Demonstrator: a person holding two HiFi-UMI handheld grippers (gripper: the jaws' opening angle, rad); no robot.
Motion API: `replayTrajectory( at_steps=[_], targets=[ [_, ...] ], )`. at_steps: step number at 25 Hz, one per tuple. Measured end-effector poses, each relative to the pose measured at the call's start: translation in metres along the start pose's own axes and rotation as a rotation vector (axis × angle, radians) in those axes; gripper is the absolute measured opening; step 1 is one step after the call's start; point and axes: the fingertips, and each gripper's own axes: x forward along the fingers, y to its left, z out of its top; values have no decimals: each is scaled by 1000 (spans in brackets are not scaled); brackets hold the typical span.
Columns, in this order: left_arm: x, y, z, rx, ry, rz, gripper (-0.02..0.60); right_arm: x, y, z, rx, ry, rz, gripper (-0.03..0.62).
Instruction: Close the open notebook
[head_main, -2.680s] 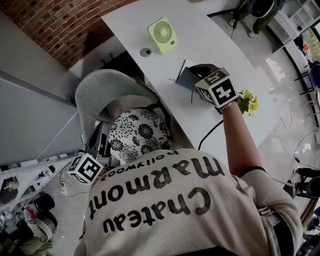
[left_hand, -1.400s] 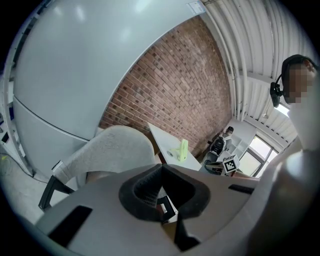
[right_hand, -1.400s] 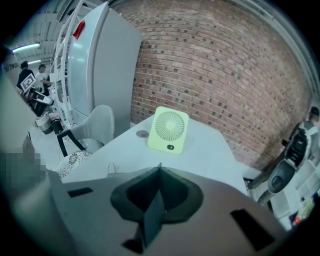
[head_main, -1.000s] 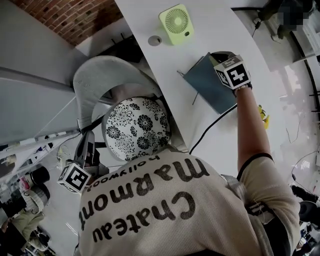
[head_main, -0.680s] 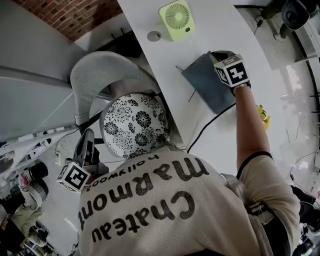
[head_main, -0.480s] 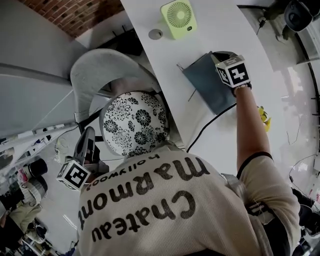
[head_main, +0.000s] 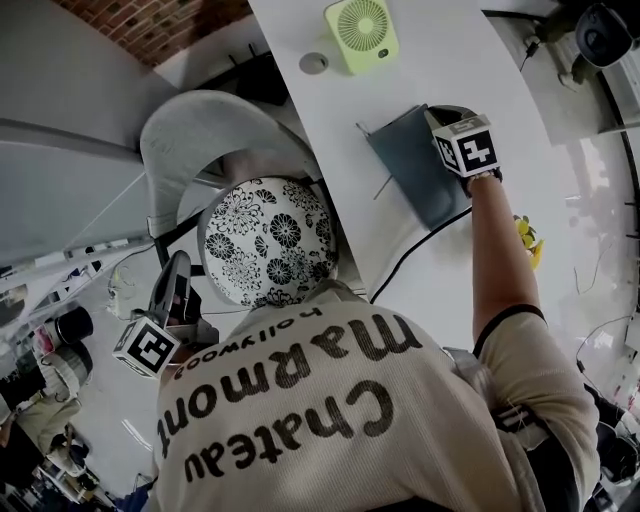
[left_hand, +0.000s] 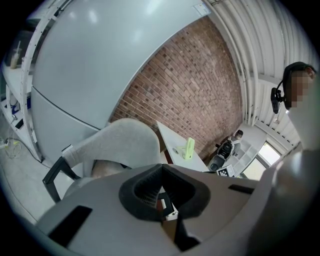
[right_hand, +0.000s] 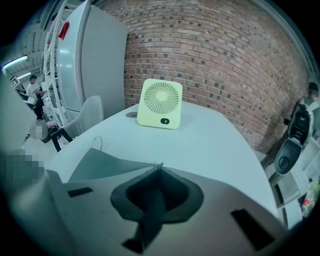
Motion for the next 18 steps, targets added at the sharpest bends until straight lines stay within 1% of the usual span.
replayTrajectory(
  at_steps=[4, 6, 10, 12, 15, 18],
  targets=[
    [-1, 3, -4, -3, 9, 14, 0, 6, 1, -4, 8, -12, 2, 12],
    [3, 6, -4, -2, 17, 15, 0, 7, 0, -5, 8, -17, -11, 15],
    [17, -4, -10, 8, 41, -27, 0, 7, 1, -8, -11, -16, -50, 23],
    [19, -9, -12, 22, 50, -53, 0, 8, 4, -7, -38, -14, -71, 26],
    [20, -14, -10, 41, 55, -82, 0, 3, 3, 0, -80, -12, -123, 35],
    [20, -15, -9, 78, 70, -98, 0, 0, 0, 5, -74, 1, -156, 45]
  ],
)
